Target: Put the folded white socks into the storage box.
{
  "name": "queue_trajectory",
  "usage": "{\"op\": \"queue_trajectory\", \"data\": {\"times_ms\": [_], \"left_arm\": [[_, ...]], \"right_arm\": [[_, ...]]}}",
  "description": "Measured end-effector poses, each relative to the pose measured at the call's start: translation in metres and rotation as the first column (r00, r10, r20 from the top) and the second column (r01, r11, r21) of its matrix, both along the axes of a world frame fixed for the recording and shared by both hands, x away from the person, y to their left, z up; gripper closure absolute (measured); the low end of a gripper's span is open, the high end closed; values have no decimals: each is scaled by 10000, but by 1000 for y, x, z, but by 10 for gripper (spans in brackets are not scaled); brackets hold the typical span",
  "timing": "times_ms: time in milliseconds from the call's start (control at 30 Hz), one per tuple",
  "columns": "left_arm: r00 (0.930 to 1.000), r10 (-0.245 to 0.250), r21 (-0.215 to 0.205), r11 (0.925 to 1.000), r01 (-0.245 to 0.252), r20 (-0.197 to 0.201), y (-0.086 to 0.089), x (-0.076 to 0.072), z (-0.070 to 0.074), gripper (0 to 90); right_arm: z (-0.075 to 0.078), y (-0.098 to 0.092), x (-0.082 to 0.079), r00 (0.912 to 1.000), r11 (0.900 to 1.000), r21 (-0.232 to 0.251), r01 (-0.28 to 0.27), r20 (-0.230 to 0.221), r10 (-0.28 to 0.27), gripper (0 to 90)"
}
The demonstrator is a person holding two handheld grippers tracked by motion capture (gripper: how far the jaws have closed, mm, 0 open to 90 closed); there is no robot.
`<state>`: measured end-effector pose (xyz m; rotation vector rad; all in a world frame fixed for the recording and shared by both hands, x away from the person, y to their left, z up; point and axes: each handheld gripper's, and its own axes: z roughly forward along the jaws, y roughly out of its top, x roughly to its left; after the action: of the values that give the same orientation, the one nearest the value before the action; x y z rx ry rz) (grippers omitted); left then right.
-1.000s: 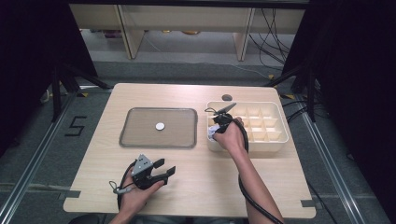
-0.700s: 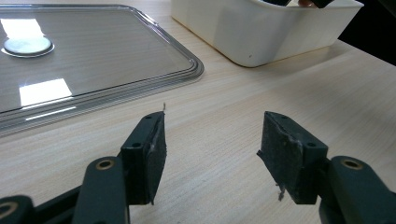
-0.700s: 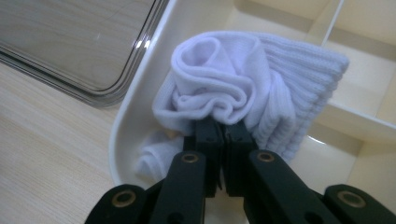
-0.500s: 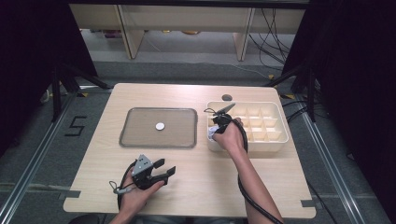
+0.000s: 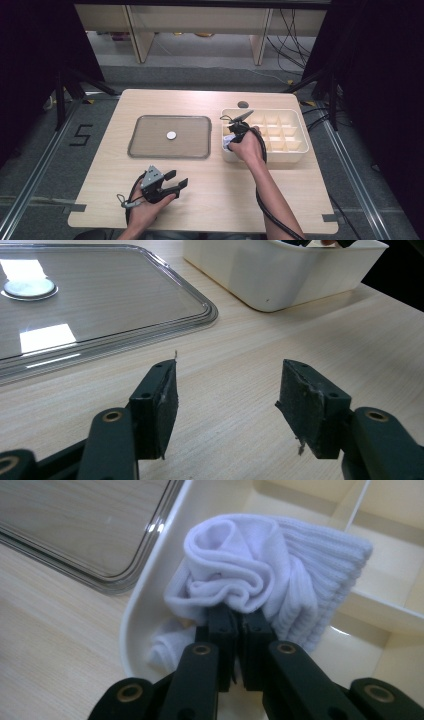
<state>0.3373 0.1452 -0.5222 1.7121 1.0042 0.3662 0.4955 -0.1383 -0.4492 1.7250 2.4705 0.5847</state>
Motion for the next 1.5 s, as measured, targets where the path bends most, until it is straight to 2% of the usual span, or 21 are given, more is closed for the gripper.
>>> {"op": "queue_trajectory", "data": {"times_ms": [67,200,233,267,300,433,467,500,533,667,700,733,767,867,967,1033,1200,1233,1333,1400,1500], "left_arm": [[10000,60,-165,9998,-61,-62,-1,0,-1,398],[10000,29,-28,10000,-29,-2,0,0,0,398],[10000,11,-66,10000,-10,25,0,0,0,397],[10000,11,-66,10000,-10,25,0,0,0,397],[10000,25,-8,10000,-25,-6,0,0,0,398],[10000,30,6,10000,-30,17,-1,0,0,398],[10000,30,6,10000,-30,17,-1,0,0,398],[10000,-36,-81,10000,36,44,0,1,-1,398],[10000,-52,-82,10000,52,35,-1,1,-1,398],[10000,-49,-93,9999,50,36,0,1,-1,398],[10000,-58,-111,9999,58,30,0,1,-1,398],[10000,6,-207,9998,-7,-49,-1,1,-1,398],[10000,-14,-160,9999,14,-30,-1,1,-1,398],[10000,18,31,10000,-18,-2,0,0,0,398],[10000,-56,-90,9999,57,18,0,1,-1,398],[10000,-4,-11,10000,4,-28,-1,1,0,398],[10000,-5,-21,10000,5,-12,-1,1,0,398],[10000,-6,-35,10000,5,-27,-1,1,0,398],[10000,-4,-35,10000,4,-46,-1,1,0,398],[10000,-4,-33,10000,4,-67,-1,1,0,398],[10000,3,-45,10000,-3,-44,-1,1,0,398]], "right_arm": [[5,-2,-3,9995,9990,359,272,-183,-266,829],[12,-9,-6,9990,9960,788,424,-139,-414,769],[19,-13,-9,9985,9916,1192,499,147,-520,716],[19,-13,-9,9985,9916,1192,499,147,-520,716],[27,-17,-11,9943,9889,1155,934,409,-986,685],[32,-31,-8,9842,9889,1146,943,1389,-1100,559],[32,-31,-8,9842,9889,1146,943,1389,-1100,559],[29,-31,-6,9809,9798,1491,1333,1215,-1520,489],[25,-37,-2,9813,9891,1298,691,1697,-908,479],[18,-35,-1,9841,9884,1433,500,1620,-733,533],[17,-30,-3,9848,9901,1335,429,1615,-645,634],[17,-30,-3,9848,9901,1335,429,1615,-645,634],[18,-27,-4,9832,9955,940,87,1809,-257,717],[17,-22,-4,9838,9971,738,162,1768,-291,771],[17,-18,-6,9847,9979,586,261,1704,-358,791],[13,-13,-6,9788,10000,-14,-26,2048,28,806],[11,-8,-8,9799,9996,-233,-168,1983,211,814],[11,-5,-8,9840,9995,-286,162,1776,-109,817],[10,-4,-9,9839,9993,-376,53,1790,15,819],[7,-1,-9,9800,9968,-790,-122,1969,276,823],[6,0,-9,9834,9958,-908,-61,1803,225,824]]}}
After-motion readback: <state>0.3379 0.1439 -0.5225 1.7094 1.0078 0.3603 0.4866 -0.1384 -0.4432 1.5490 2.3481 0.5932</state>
